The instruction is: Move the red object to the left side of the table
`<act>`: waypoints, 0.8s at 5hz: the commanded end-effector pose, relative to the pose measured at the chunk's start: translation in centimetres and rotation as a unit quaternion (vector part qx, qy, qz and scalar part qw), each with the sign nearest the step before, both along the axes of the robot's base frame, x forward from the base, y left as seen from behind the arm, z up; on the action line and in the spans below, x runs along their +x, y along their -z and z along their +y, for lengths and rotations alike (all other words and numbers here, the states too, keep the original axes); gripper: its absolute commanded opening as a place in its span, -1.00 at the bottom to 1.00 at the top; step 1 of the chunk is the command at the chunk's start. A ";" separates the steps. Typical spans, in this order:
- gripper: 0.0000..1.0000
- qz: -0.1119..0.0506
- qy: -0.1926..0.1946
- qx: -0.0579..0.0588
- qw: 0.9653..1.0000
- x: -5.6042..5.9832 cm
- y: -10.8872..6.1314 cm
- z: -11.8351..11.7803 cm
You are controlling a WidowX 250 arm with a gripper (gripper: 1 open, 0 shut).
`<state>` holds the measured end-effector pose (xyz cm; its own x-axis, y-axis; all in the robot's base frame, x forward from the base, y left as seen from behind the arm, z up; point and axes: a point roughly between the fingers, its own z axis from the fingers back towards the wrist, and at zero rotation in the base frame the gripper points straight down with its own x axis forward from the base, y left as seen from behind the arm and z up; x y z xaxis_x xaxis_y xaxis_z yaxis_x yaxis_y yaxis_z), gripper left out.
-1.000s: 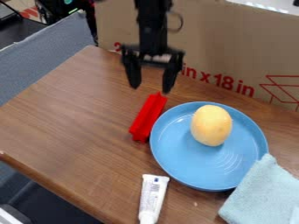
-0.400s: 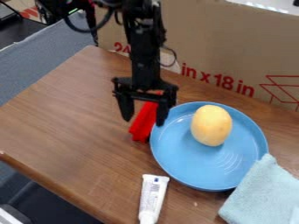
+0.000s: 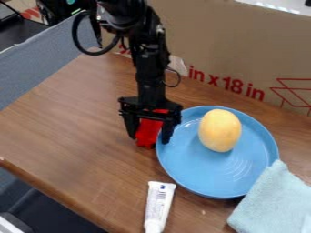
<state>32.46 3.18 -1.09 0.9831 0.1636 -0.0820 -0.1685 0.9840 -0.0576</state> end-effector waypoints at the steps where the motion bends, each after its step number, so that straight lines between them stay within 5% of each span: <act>1: -1.00 -0.032 -0.002 0.008 0.999 0.9 -0.9 0.5; 2: -1.00 -0.033 -0.001 0.015 0.999 1.4 0.3 1.1; 4: -1.00 -0.035 -0.007 0.034 0.999 1.5 -0.4 -0.5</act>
